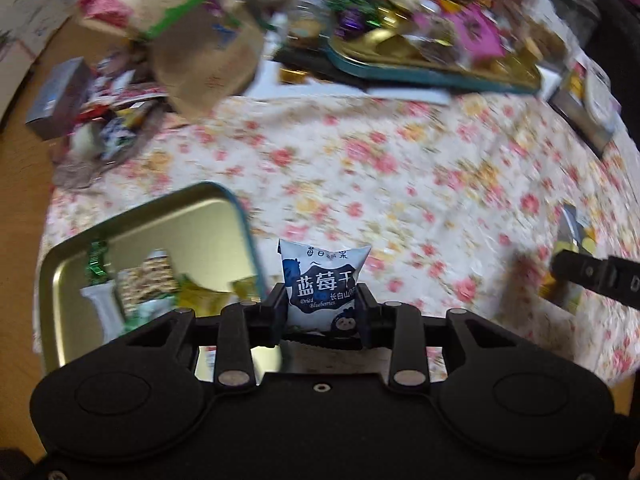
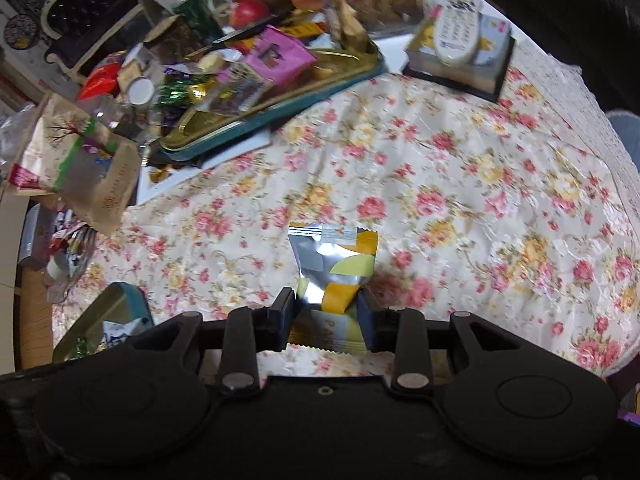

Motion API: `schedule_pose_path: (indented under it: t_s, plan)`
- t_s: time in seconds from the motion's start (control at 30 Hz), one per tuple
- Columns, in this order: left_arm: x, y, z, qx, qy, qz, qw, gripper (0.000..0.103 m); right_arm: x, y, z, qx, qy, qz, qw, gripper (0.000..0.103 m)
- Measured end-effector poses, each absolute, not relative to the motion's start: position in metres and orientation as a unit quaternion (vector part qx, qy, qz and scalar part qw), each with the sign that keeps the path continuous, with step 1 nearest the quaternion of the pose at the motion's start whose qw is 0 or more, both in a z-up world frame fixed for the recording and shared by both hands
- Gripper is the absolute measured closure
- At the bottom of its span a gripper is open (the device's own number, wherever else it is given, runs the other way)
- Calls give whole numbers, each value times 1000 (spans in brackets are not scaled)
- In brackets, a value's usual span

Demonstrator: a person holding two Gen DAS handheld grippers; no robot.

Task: Organize snacks
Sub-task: 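Carry the blueberry packet over the gold tray with the left while the right carries the silver packet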

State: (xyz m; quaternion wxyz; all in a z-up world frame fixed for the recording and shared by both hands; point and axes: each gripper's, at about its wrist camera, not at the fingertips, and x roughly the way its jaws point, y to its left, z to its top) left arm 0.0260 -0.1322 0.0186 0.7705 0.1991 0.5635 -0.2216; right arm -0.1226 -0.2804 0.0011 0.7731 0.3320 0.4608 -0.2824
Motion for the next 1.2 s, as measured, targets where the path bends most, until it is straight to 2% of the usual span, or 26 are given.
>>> schedule_pose_path:
  t_s: [0.5, 0.63, 1.2]
  plan:
    - [99, -17, 44, 89, 568, -92, 813, 60, -46, -179, 29, 266, 441, -150, 844, 67]
    - [106, 3, 47, 88, 559, -64, 822, 60, -31, -152, 32, 250, 440, -116, 855, 67]
    - [133, 86, 25, 51, 585, 18, 809, 59, 14, -85, 13, 221, 444, -46, 867, 67]
